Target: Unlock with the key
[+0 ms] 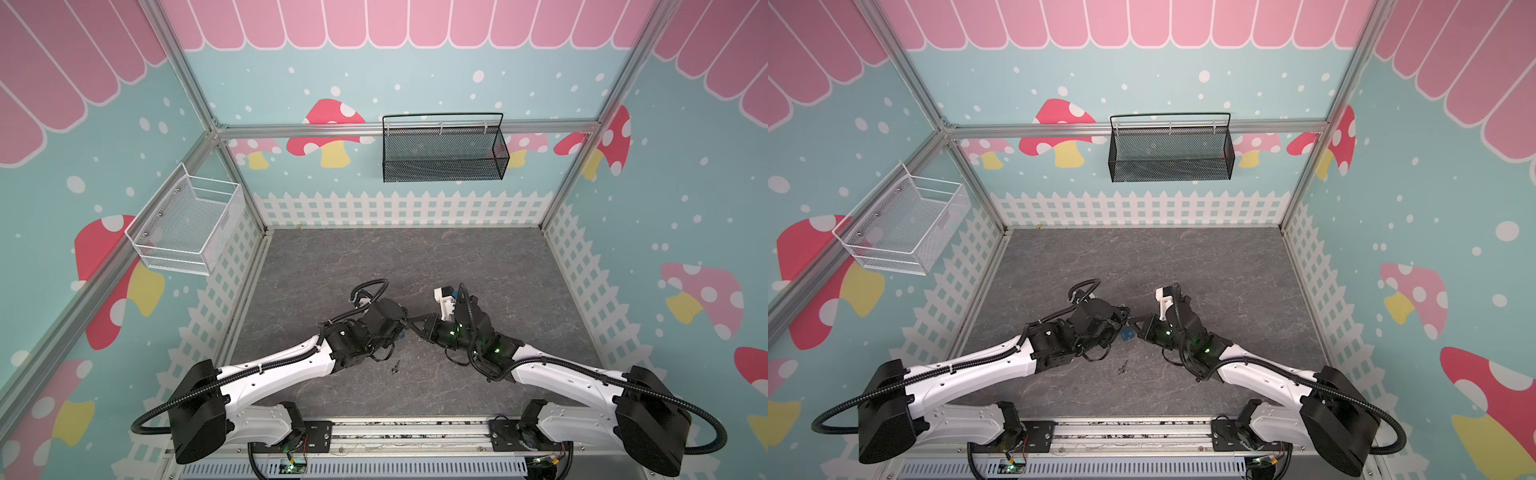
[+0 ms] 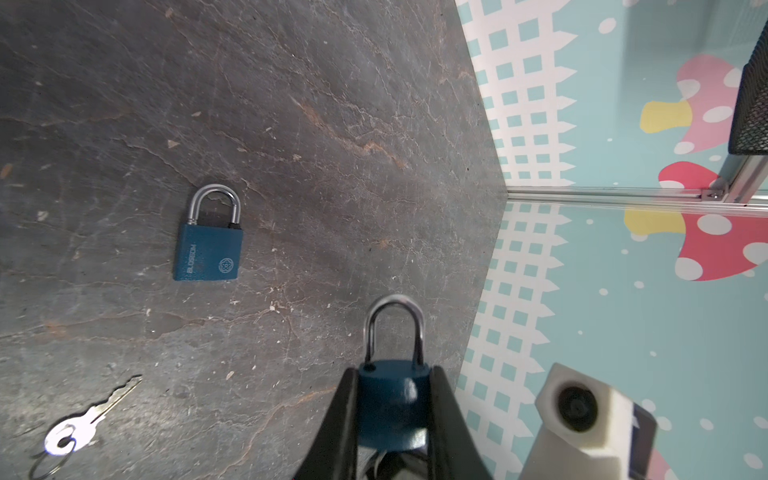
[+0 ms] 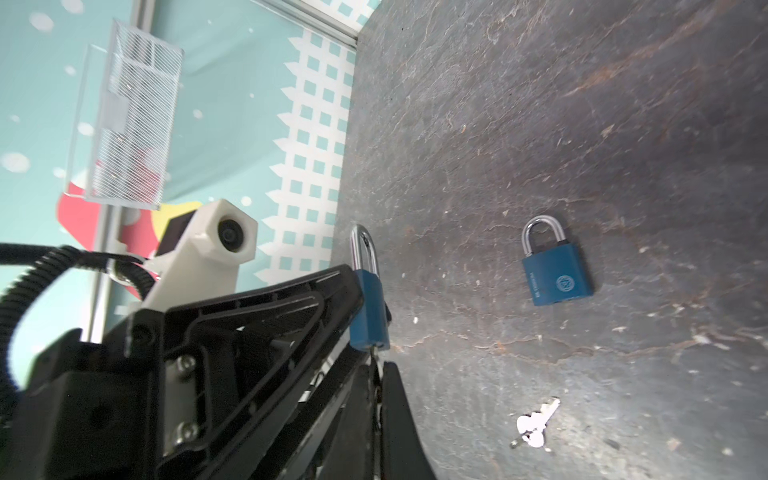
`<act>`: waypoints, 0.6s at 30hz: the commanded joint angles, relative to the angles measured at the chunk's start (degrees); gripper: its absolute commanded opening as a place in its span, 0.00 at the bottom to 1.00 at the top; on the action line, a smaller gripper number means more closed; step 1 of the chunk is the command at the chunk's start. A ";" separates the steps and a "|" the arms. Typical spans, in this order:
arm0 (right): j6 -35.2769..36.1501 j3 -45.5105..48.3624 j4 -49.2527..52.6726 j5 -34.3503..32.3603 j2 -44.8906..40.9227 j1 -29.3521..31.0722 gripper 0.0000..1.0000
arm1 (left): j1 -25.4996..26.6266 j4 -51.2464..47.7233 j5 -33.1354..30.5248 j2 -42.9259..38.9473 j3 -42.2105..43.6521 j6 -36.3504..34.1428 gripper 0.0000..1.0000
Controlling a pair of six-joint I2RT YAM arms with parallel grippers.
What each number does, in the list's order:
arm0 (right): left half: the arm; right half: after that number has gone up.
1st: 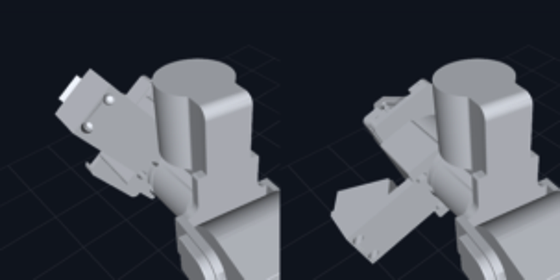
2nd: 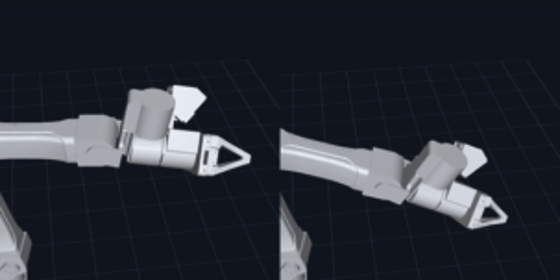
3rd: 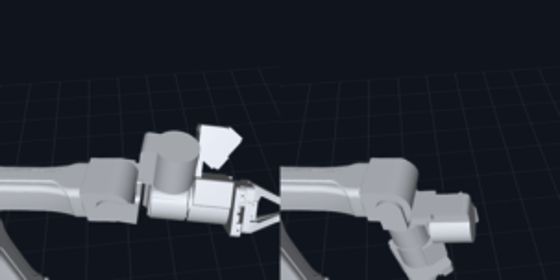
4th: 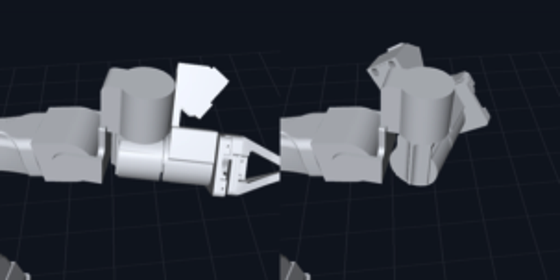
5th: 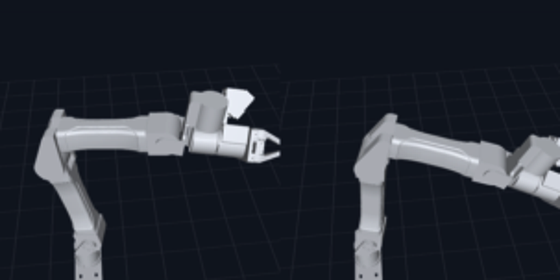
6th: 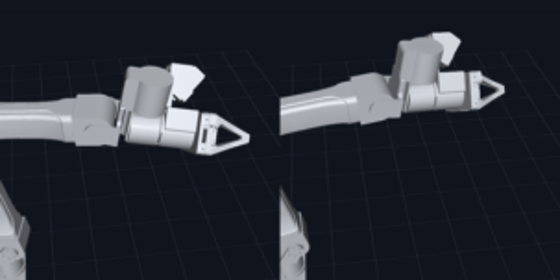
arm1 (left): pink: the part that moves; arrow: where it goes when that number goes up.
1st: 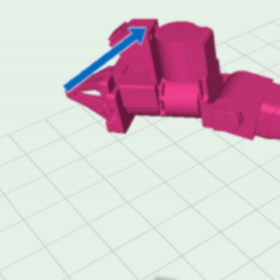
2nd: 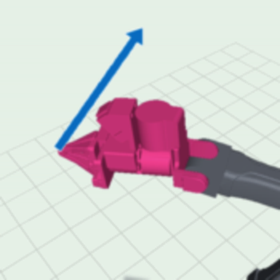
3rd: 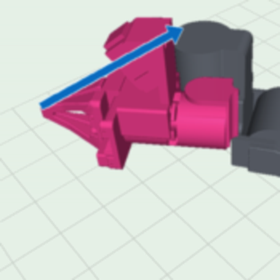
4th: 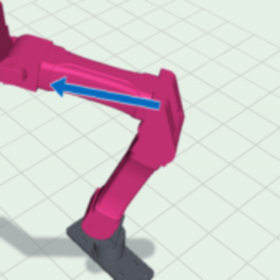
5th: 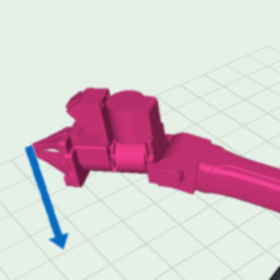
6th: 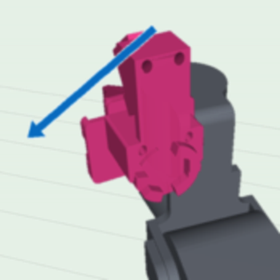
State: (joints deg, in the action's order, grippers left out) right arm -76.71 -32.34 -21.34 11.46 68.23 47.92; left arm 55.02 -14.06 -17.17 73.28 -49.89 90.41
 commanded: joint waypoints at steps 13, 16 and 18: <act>6.60 -3.65 1.23 -2.58 -5.05 0.68 0.00 | -0.80 -2.56 5.01 -2.11 -0.97 -3.01 0.00; 11.45 -4.41 7.37 -3.84 -4.73 0.68 0.14 | -2.06 -4.38 3.40 -3.50 -1.83 -6.45 0.00; 13.74 -4.41 10.63 -4.30 -4.68 0.51 0.23 | -2.53 -4.91 2.28 -4.46 -2.05 -8.83 0.00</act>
State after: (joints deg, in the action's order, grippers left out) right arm -68.77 -34.87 -14.52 9.23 64.69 48.16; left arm 53.32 -15.38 -14.24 70.48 -50.61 85.73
